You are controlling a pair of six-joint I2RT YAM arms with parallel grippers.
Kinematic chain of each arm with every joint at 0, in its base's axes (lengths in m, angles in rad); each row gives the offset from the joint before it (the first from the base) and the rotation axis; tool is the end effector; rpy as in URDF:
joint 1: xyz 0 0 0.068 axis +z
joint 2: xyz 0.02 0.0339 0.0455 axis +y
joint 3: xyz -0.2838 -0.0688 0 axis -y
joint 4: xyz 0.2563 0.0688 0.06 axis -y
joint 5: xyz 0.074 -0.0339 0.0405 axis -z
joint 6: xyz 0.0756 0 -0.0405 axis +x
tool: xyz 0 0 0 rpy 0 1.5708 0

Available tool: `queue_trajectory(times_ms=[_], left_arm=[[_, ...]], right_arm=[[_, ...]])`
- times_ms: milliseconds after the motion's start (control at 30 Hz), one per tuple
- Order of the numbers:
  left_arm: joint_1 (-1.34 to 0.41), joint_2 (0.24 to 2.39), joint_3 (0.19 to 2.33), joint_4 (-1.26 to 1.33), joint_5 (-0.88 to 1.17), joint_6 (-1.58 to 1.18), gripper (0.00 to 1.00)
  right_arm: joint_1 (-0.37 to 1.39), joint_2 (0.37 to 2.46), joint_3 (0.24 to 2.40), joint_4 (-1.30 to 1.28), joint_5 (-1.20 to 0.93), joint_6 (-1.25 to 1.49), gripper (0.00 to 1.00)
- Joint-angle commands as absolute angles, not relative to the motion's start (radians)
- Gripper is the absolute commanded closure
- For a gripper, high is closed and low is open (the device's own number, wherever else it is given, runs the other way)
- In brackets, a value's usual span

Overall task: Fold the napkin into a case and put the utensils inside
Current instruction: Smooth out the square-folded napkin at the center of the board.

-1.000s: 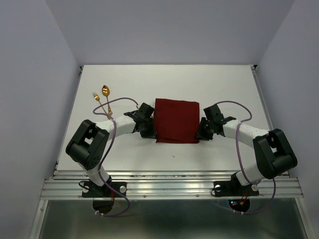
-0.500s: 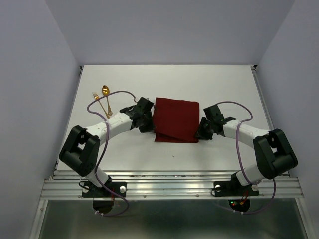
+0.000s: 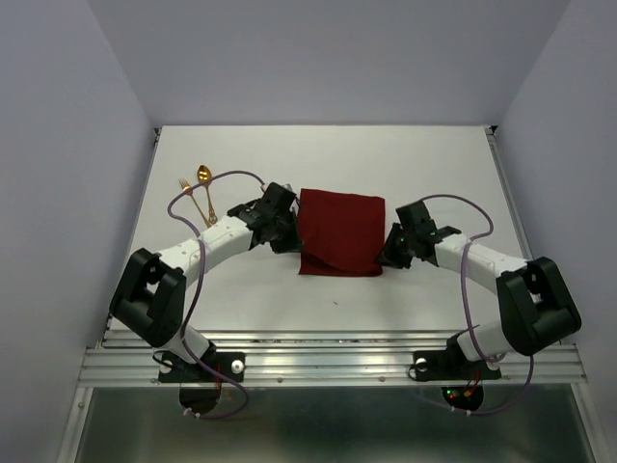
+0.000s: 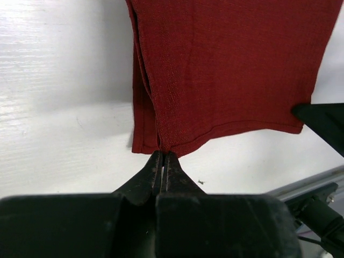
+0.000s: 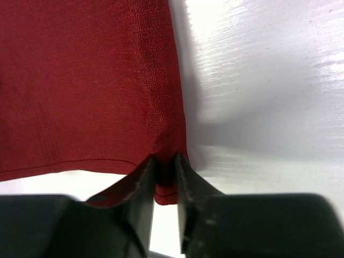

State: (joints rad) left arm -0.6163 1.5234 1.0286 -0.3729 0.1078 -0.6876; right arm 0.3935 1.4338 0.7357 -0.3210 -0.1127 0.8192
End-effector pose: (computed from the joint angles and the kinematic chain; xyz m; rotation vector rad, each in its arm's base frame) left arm 0.2867 -0.2130 0.2143 -0.0407 2.5624 -0.6801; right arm 0.2686 0.1207 0.1489 0.5275 2.6444 0.5599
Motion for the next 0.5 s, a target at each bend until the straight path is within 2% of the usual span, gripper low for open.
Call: queue_trajectory(times_ms=[0, 167, 467], left_arm=[[-0.624, 1.448, 1.089, -0.399, 0.175, -0.658, 1.00], [-0.624, 1.413, 1.114, -0.426, 0.205, -0.649, 1.00], [-0.626, 1.401, 0.968, -0.351, 0.270, -0.652, 1.00]], right_arm=[[0.390, 1.371, 0.752, -0.282, -0.097, 0.856, 0.78], [0.390, 1.318, 0.768, -0.307, -0.074, 0.858, 0.89], [0.390, 1.361, 0.713, -0.301, -0.057, 0.853, 0.93]])
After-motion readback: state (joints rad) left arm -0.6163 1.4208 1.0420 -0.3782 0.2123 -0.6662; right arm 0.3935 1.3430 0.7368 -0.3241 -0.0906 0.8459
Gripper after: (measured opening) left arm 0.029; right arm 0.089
